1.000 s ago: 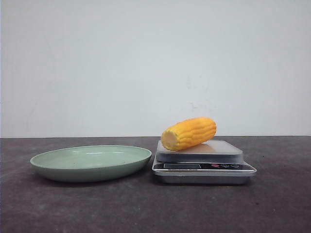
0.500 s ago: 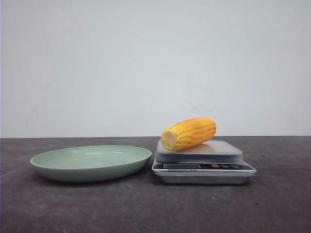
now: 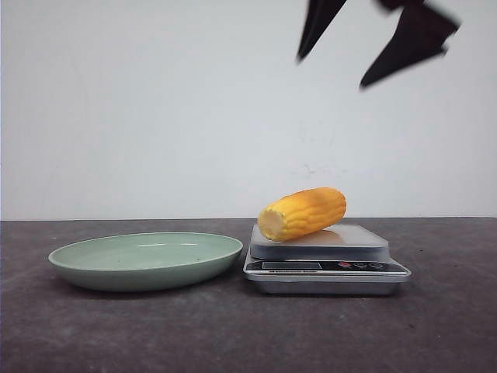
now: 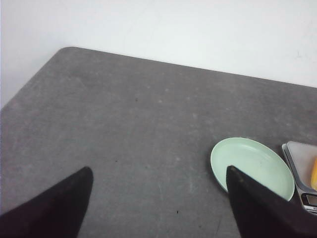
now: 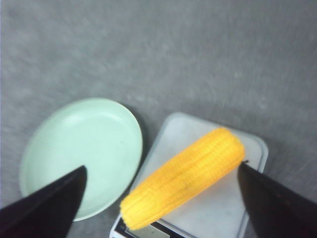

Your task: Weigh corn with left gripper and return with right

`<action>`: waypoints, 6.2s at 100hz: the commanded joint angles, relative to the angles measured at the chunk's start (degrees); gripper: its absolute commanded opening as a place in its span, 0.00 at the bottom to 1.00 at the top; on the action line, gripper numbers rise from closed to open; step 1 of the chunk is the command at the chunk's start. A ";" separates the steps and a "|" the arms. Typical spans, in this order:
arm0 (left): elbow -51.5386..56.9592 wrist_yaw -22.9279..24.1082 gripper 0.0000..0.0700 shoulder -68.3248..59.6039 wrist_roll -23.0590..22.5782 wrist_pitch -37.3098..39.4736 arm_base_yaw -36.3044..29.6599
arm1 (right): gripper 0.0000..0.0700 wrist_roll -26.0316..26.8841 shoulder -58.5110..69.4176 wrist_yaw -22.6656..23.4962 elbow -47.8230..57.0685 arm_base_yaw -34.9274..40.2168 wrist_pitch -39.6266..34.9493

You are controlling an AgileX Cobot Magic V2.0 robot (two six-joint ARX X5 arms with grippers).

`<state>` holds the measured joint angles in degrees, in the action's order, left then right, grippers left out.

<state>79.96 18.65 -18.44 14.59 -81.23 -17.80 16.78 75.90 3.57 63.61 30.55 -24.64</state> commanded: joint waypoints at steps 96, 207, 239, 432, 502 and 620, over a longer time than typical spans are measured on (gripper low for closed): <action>-0.15 -0.96 0.74 -0.15 0.00 -1.53 -0.22 | 0.84 8.35 19.63 -7.15 1.01 2.49 5.33; -0.15 -0.94 0.74 -0.15 0.00 -1.53 -0.22 | 0.00 11.32 20.35 -11.37 1.01 2.62 -0.63; -0.15 -0.94 0.74 -0.15 0.00 -1.53 -0.20 | 0.00 9.42 16.15 -10.38 1.68 4.26 1.46; -0.15 -0.94 0.74 -0.15 1.53 -1.51 -0.20 | 0.79 6.62 38.91 -6.43 21.66 19.65 6.01; -0.15 -0.94 0.74 -0.15 1.31 -1.42 -0.20 | 0.79 -7.23 -2.10 -10.82 27.28 -0.15 -23.78; -7.91 -3.67 0.35 -0.15 1.90 3.69 -0.20 | 0.24 -0.68 -63.80 -15.41 4.00 -12.24 -54.60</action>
<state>71.64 15.03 -18.44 16.10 -78.22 -17.85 16.71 12.38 -12.21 67.96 18.50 -76.86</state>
